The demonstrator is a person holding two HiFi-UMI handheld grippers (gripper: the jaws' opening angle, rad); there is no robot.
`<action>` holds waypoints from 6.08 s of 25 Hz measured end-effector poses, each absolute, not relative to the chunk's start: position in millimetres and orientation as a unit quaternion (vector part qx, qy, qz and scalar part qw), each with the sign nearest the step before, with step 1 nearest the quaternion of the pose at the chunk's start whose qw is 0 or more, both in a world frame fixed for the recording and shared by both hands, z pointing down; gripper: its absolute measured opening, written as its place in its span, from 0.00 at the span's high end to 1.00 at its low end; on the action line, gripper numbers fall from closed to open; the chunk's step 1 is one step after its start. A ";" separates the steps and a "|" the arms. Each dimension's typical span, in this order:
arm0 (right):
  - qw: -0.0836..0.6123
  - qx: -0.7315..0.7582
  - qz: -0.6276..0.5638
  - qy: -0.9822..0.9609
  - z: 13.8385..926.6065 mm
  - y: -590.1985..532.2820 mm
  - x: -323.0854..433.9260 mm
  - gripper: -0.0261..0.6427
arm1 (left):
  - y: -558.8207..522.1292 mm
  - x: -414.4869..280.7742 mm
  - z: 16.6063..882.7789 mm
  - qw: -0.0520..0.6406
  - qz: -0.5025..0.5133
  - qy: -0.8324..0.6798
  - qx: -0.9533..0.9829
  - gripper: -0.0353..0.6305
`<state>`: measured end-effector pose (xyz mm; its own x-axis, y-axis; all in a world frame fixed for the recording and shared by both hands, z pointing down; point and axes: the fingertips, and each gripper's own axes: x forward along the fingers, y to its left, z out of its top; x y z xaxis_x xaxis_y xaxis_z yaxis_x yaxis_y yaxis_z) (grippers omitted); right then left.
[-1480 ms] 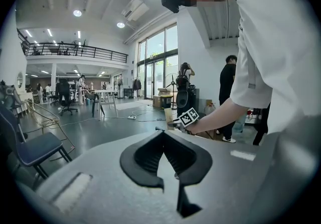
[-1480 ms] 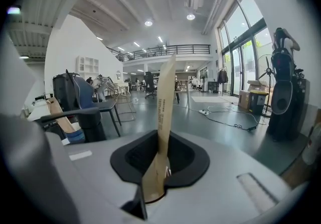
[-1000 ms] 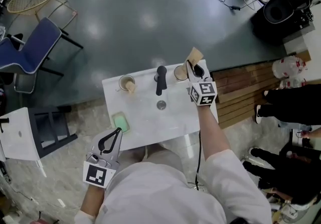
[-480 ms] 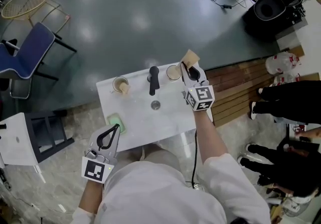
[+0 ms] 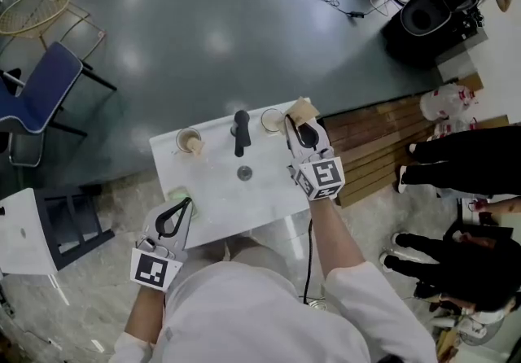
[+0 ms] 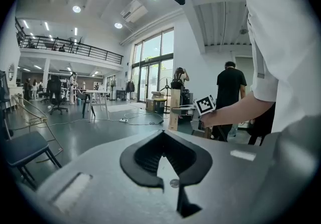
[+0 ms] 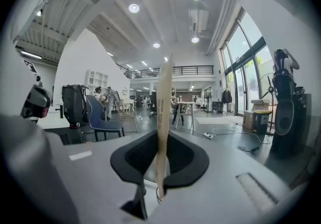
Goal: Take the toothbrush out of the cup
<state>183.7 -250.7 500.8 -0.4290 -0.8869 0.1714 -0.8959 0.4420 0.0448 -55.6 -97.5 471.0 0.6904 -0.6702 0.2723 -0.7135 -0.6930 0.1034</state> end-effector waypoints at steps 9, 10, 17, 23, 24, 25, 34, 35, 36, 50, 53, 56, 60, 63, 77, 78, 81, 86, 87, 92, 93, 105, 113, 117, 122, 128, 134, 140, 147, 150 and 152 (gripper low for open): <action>0.075 0.519 0.007 -0.851 467.0 -208.2 172.5 0.90 | -100.7 -50.2 475.2 0.099 0.101 -0.366 0.920 0.94; 0.075 0.519 0.006 -0.852 464.5 -204.1 171.4 0.90 | -101.2 -49.3 476.0 0.097 0.100 -0.364 0.921 0.94; 0.070 0.515 0.003 -0.855 447.0 -171.5 161.9 0.90 | -102.6 -44.1 483.9 0.097 0.102 -0.352 0.925 0.94; 0.058 0.514 0.001 -0.856 424.0 -138.4 153.6 0.90 | -113.8 -52.6 518.9 0.087 0.126 -0.363 0.919 0.94; 0.058 0.513 0.000 -0.857 419.8 -132.8 152.3 0.90 | -116.7 -54.0 525.2 0.087 0.131 -0.365 0.918 0.94; 0.057 0.512 -0.002 -0.857 415.6 -127.3 151.2 0.90 | -119.4 -55.1 531.0 0.087 0.136 -0.366 0.916 0.94; 0.058 0.513 -0.013 -0.856 381.8 -87.1 143.2 0.90 | -141.8 -59.5 584.2 0.075 0.194 -0.369 0.906 0.94; 0.058 0.513 -0.014 -0.857 379.2 -83.7 141.8 0.90 | -144.7 -59.7 590.9 0.074 0.201 -0.369 0.904 0.94; 0.059 0.512 -0.015 -0.857 376.9 -80.5 140.6 0.90 | -147.5 -59.7 596.8 0.074 0.206 -0.369 0.903 0.94; 0.053 0.522 -0.020 -0.851 353.2 -51.2 135.7 0.89 | -185.9 -58.0 654.6 0.056 0.272 -0.373 0.885 0.79; 0.044 0.525 0.001 -0.850 346.9 -48.0 130.4 0.89 | -193.9 -56.9 663.9 0.053 0.284 -0.374 0.881 0.74; 0.041 0.522 0.003 -0.852 343.0 -43.4 126.6 0.89 | -200.3 -55.2 671.6 0.050 0.292 -0.376 0.878 0.71; 0.036 0.516 0.007 -0.856 339.6 -39.9 120.5 0.89 | -207.7 -54.7 681.5 0.048 0.304 -0.379 0.873 0.65; 0.037 0.513 0.013 -0.858 340.7 -37.9 115.4 0.89 | -213.2 -52.4 688.7 0.043 0.314 -0.374 0.871 0.61; 0.047 0.518 0.029 -0.853 351.7 -40.7 118.5 0.89 | -239.7 -40.8 708.0 -0.003 0.353 -0.343 0.870 0.63; 0.046 0.518 0.029 -0.853 351.9 -41.1 118.9 0.89 | -239.0 -39.1 707.8 -0.014 0.360 -0.337 0.870 0.63; 0.046 0.517 0.030 -0.854 350.6 -42.3 120.1 0.89 | -235.8 -34.0 707.3 -0.028 0.368 -0.322 0.872 0.68; 0.046 0.516 0.031 -0.855 351.5 -44.8 120.4 0.89 | -234.0 -32.0 706.6 -0.010 0.352 -0.316 0.881 0.74; 0.046 0.515 0.031 -0.855 352.2 -45.2 120.6 0.89 | -233.9 -31.9 706.8 -0.008 0.349 -0.314 0.883 0.75; 0.044 0.512 0.032 -0.857 353.2 -47.7 120.7 0.89 | -230.2 -31.5 702.5 -0.008 0.344 -0.306 0.888 0.80; 0.044 0.511 0.033 -0.858 353.2 -48.2 120.6 0.89 | -228.8 -30.8 701.5 -0.008 0.342 -0.305 0.889 0.82; 0.041 0.509 0.032 -0.859 356.8 -58.6 130.3 0.89 | -226.8 -38.1 675.9 0.007 0.299 -0.323 0.898 0.88; 0.049 0.499 0.006 -0.865 369.0 -70.1 137.2 0.89 | -223.8 -42.1 647.7 0.019 0.272 -0.326 0.905 0.88; 0.048 0.496 0.008 -0.867 369.5 -75.3 136.0 0.89 | -220.7 -43.8 620.4 0.025 0.253 -0.329 0.909 0.88; 0.044 0.491 0.004 -0.870 371.4 -83.3 133.0 0.89 | -215.3 -47.1 588.1 0.034 0.242 -0.329 0.912 0.88; 0.040 0.485 0.000 -0.874 372.3 -94.9 127.0 0.89 | -209.3 -52.7 563.6 0.039 0.241 -0.323 0.914 0.88; 0.039 0.479 -0.001 -0.877 374.6 -101.1 120.4 0.89 | -202.1 -57.3 534.0 0.055 0.230 -0.322 0.917 0.88; 0.038 0.474 -0.002 -0.880 374.9 -106.8 115.6 0.89 | -193.2 -53.1 499.3 0.071 0.216 -0.313 0.922 0.88; 0.038 0.470 -0.007 -0.882 372.9 -116.1 109.8 0.89 | -179.2 -48.6 468.1 0.063 0.210 -0.295 0.930 0.88; 0.039 0.467 -0.008 -0.883 375.4 -120.9 105.4 0.89 | -174.1 -48.6 461.0 0.061 0.213 -0.288 0.932 0.88; 0.041 0.465 -0.007 -0.884 376.4 -121.8 103.8 0.89 | -170.1 -47.4 456.6 0.062 0.216 -0.283 0.932 0.88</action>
